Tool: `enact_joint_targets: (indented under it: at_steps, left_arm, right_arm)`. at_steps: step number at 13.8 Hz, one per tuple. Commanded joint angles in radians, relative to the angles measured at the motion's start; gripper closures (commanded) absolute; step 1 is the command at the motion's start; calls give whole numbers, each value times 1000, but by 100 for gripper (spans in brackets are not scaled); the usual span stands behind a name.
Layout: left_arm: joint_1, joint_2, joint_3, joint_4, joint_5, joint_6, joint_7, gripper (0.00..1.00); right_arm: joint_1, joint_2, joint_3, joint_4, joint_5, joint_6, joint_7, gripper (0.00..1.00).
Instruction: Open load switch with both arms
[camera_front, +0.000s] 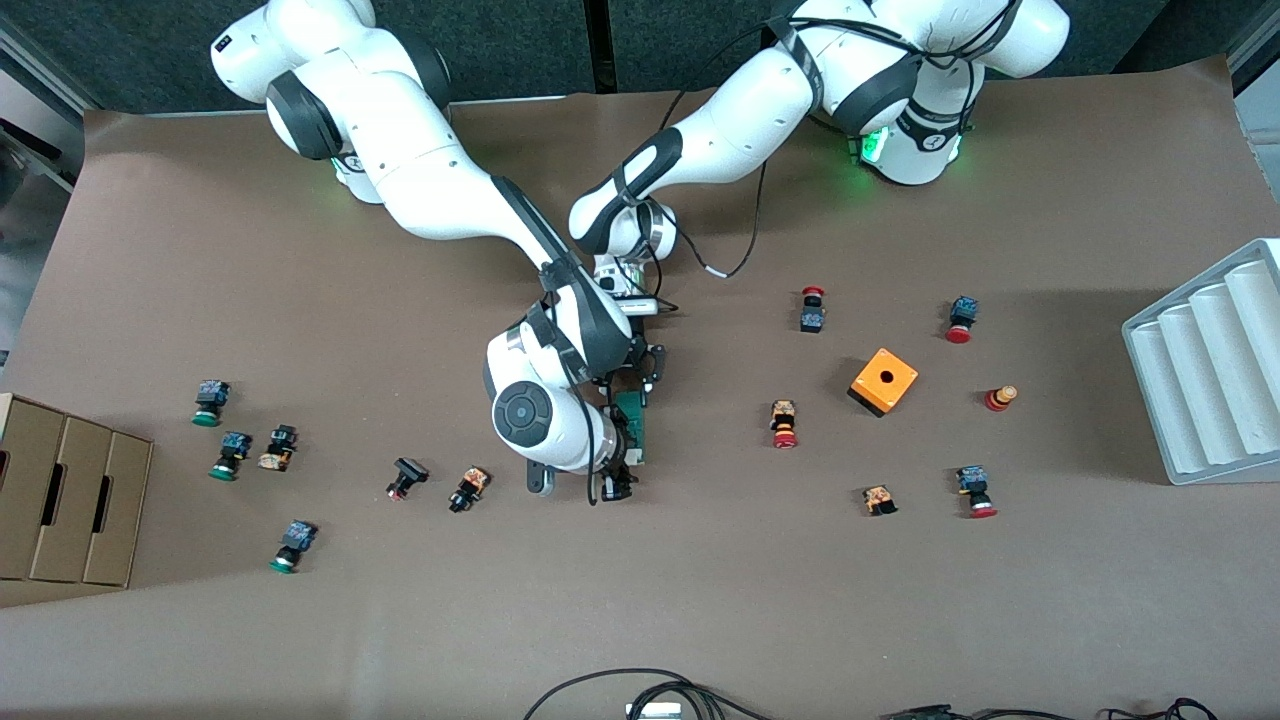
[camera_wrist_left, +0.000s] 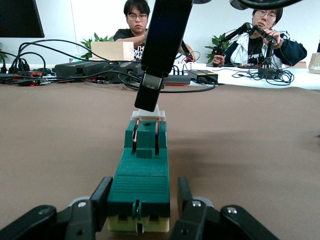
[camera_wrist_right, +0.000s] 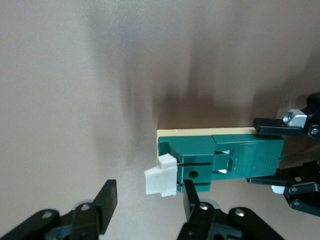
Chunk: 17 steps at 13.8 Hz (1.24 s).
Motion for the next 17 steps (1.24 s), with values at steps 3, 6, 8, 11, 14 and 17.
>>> enact_joint_targets:
  at_steps: [3,6,8,11,14,17]
  left_arm:
    - [-10,24,-1,39,9,-7,19,41]
    - [-10,23,-1,39,9,-7,17,41]
    - [-12,21,-1,39,9,-8,17,39]
    - [-12,21,-1,37,9,-13,17,39]
    - [-12,21,-1,36,9,-13,16,39]
    - [-12,23,-1,33,6,-14,16,39]
  right_arm:
    - [7,30,-17,42,34,-27,8,40]
    - [9,27,-17,37,57,-42,10,50]
    - [9,26,-17,37,59,-45,10,53]
    - [9,23,-15,34,65,-50,12,61]
    - [12,21,-15,33,67,-50,16,61]
    - [12,6,-14,11,68,-54,16,61]
